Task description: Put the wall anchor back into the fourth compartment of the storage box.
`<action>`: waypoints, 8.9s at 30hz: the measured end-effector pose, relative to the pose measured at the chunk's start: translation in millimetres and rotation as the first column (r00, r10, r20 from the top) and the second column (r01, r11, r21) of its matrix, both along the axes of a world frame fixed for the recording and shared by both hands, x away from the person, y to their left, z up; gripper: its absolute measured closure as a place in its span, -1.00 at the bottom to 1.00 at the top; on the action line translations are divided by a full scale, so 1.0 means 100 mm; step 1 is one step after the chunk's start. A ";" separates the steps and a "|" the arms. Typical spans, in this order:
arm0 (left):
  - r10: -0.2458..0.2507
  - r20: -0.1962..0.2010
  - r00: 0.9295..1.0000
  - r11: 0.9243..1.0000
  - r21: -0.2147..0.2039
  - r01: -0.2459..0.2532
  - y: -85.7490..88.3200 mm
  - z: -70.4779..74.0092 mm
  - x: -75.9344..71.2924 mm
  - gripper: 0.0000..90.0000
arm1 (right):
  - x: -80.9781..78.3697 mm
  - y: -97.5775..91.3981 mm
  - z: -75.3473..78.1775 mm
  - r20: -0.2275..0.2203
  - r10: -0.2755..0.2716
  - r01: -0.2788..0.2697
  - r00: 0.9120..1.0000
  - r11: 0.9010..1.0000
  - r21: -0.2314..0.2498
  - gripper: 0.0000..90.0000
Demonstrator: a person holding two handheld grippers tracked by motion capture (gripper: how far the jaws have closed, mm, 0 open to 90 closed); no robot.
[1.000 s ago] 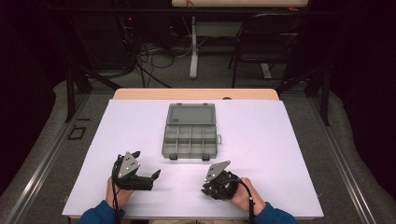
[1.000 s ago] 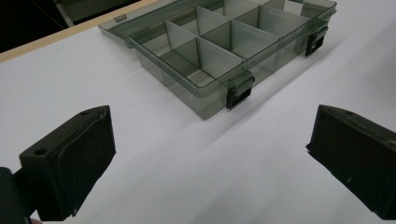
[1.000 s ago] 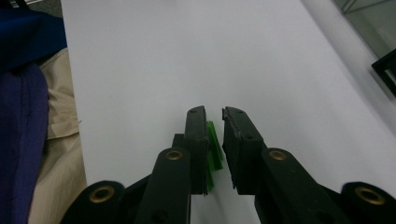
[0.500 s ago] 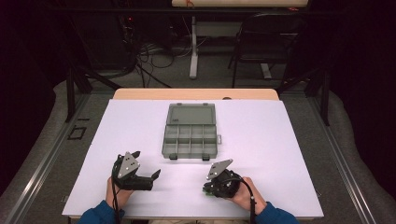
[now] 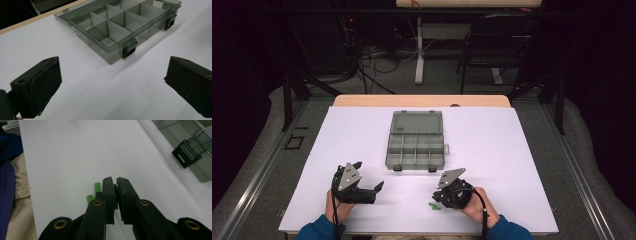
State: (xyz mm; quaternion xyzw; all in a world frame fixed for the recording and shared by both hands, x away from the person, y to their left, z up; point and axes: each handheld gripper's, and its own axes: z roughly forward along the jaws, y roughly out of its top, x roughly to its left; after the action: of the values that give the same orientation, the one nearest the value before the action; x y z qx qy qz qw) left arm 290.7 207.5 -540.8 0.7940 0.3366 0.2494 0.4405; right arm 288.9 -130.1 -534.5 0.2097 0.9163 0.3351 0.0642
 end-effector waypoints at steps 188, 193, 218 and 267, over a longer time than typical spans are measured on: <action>0.010 0.026 1.000 1.000 0.009 -0.011 0.01 -0.01 0.01 -1.00 | 1.73 0.10 0.41 0.070 -0.289 0.292 0.955 0.955 -0.049 -0.55; 0.011 0.027 1.000 1.000 0.009 -0.012 0.01 -0.01 0.00 -1.00 | 1.61 0.05 0.47 0.081 -0.260 0.262 0.962 0.965 -0.020 -0.70; 0.009 0.022 1.000 1.000 0.010 -0.010 -0.01 -0.02 0.01 -1.00 | 0.83 -0.22 0.48 0.146 -0.220 0.211 0.965 0.975 0.074 -1.00; -0.004 0.027 1.000 1.000 0.021 0.003 -0.03 -0.03 -0.01 -1.00 | 0.15 -0.20 0.17 0.122 -0.136 0.124 0.983 0.987 0.099 -1.00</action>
State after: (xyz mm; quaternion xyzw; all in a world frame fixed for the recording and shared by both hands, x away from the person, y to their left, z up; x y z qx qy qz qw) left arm 289.4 204.6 -543.8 0.7957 0.3268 0.2626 0.4372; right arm 303.5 -149.7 -517.1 0.2496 0.8784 0.3843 0.1353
